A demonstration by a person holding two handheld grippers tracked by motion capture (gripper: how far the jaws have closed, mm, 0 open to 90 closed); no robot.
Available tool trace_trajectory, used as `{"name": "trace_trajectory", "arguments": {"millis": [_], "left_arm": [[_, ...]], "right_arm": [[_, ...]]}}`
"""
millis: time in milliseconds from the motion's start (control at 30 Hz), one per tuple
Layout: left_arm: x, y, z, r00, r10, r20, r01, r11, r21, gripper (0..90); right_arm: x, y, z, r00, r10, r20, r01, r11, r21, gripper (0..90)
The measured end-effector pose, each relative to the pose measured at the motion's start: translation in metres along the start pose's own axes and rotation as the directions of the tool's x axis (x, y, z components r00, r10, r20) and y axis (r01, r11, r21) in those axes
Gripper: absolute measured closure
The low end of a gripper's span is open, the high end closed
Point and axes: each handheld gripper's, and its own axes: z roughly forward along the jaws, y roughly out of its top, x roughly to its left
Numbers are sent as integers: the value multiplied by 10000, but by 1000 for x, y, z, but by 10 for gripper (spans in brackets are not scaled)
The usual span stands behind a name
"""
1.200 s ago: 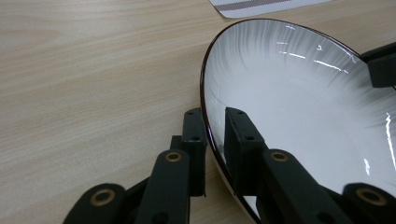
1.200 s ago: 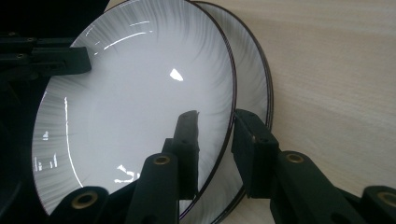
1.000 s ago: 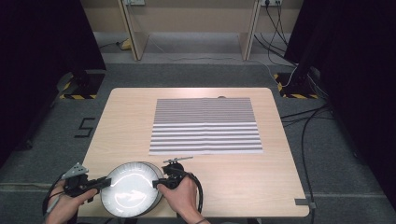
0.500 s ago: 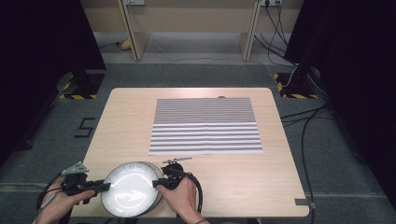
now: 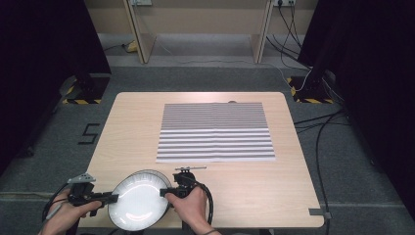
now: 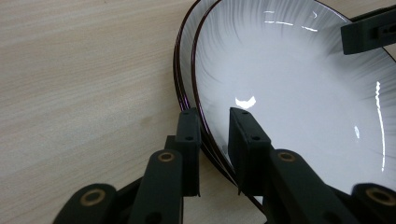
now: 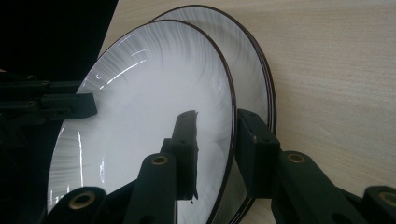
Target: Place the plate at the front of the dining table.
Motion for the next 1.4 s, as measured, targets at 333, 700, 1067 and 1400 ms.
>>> {"name": "trace_trajectory", "arguments": {"millis": [333, 700, 1067, 1400], "left_arm": [[0, 3, 0, 9997, -211, -115, 208, 9995, -216, 771], [5, 14, 9, 9992, -191, -345, 157, 9952, -967, 809], [12, 26, 26, 9981, 385, 489, -327, 9930, -1138, 748], [11, 25, 27, 9979, 539, 352, -495, 9921, -1156, 782]], "right_arm": [[-1, 3, 1, 9977, -558, 385, 548, 9982, 263, 828], [-1, 18, 0, 9823, -1685, 822, 1749, 9814, -787, 858], [2, 24, 2, 9611, -2661, 738, 2726, 9570, -990, 865], [-8, 24, 1, 9707, -2355, 481, 2388, 9675, -829, 822]]}}
